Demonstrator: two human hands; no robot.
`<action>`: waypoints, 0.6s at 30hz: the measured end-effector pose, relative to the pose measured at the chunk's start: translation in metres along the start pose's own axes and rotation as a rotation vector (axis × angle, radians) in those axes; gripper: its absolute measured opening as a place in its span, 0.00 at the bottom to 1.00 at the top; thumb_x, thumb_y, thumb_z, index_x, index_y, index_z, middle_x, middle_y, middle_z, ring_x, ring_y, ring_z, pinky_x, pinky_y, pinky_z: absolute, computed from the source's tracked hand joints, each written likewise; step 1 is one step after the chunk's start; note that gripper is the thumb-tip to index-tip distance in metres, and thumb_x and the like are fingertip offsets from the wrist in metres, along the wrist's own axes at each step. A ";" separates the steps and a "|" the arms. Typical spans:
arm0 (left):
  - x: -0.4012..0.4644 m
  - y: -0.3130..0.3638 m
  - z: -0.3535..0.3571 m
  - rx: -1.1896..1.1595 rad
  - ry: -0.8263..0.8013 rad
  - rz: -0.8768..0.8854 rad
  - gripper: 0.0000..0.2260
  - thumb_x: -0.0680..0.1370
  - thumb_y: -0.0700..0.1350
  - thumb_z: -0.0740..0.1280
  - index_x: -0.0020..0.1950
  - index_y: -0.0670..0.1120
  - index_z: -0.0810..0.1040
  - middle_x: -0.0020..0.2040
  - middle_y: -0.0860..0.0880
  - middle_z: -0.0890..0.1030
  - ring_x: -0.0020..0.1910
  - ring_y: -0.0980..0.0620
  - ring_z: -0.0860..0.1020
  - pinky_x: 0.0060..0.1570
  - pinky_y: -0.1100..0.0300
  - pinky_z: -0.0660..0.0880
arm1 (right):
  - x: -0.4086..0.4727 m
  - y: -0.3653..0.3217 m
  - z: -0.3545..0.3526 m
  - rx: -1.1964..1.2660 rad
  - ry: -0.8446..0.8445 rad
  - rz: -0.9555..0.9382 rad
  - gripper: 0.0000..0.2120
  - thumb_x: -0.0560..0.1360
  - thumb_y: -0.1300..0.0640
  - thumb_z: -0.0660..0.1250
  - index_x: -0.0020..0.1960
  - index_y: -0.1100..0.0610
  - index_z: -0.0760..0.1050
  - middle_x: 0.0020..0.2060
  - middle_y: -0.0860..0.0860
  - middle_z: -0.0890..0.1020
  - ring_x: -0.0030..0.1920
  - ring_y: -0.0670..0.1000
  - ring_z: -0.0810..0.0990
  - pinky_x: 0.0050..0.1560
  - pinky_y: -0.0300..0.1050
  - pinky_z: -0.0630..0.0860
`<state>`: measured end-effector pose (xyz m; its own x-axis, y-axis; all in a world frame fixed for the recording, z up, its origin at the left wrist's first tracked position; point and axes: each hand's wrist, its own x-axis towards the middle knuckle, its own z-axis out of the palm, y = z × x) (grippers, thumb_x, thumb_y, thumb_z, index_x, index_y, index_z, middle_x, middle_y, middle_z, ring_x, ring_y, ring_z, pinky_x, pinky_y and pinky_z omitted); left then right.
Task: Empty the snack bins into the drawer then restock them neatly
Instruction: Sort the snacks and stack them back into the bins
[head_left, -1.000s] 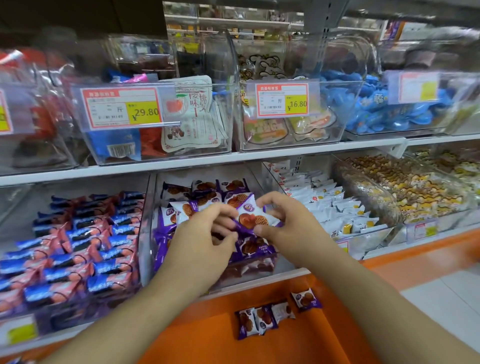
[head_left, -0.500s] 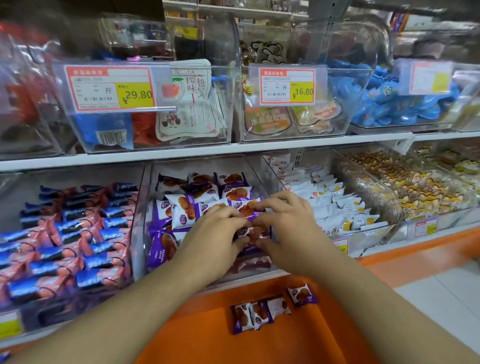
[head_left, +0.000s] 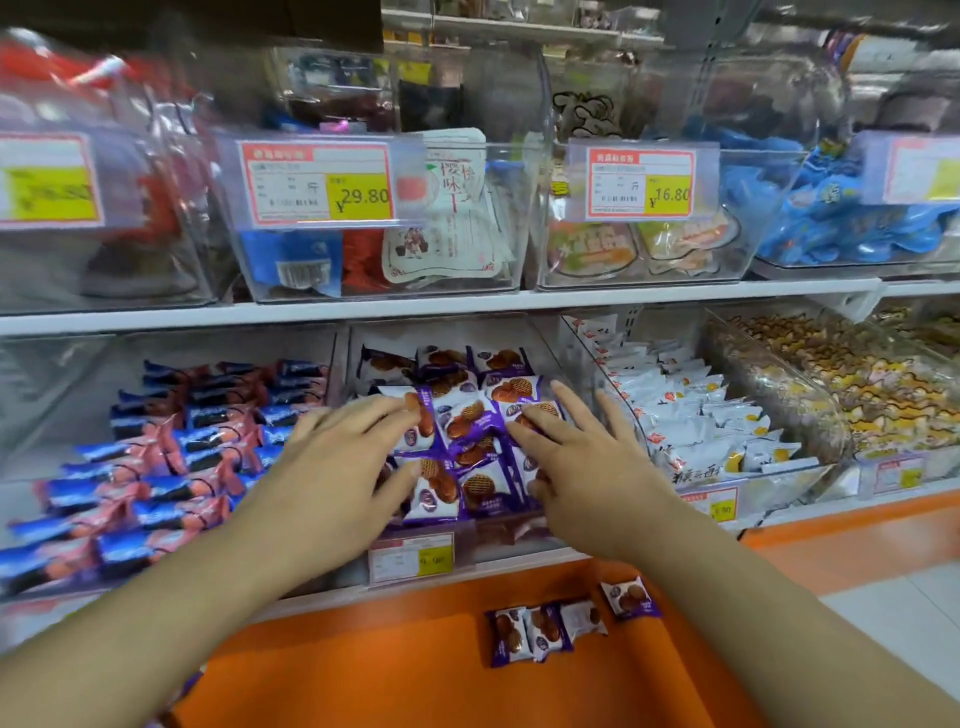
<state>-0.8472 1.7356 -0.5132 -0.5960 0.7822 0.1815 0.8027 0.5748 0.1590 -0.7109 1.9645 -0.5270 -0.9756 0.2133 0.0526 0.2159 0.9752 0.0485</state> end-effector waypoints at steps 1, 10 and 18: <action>-0.007 -0.009 -0.001 0.017 -0.019 0.003 0.27 0.84 0.64 0.52 0.82 0.61 0.58 0.82 0.63 0.55 0.81 0.62 0.49 0.79 0.54 0.43 | 0.003 -0.005 -0.001 0.020 0.022 0.001 0.32 0.84 0.46 0.59 0.85 0.43 0.49 0.85 0.45 0.51 0.83 0.51 0.35 0.80 0.63 0.32; -0.041 -0.040 0.007 0.029 -0.073 0.083 0.34 0.79 0.72 0.42 0.83 0.62 0.53 0.83 0.64 0.49 0.80 0.64 0.34 0.73 0.59 0.29 | 0.045 -0.050 -0.003 0.107 0.146 -0.004 0.28 0.81 0.52 0.66 0.80 0.48 0.64 0.80 0.45 0.66 0.82 0.52 0.55 0.82 0.54 0.48; -0.044 -0.043 0.011 -0.003 -0.047 0.125 0.29 0.83 0.67 0.48 0.83 0.63 0.44 0.81 0.66 0.41 0.79 0.62 0.30 0.77 0.52 0.31 | 0.054 -0.047 0.004 0.179 0.249 0.143 0.14 0.81 0.55 0.68 0.65 0.47 0.83 0.68 0.47 0.81 0.75 0.54 0.69 0.77 0.50 0.58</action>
<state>-0.8549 1.6790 -0.5389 -0.4900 0.8579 0.1545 0.8704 0.4717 0.1411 -0.7738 1.9304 -0.5305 -0.8911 0.3491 0.2898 0.3172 0.9361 -0.1521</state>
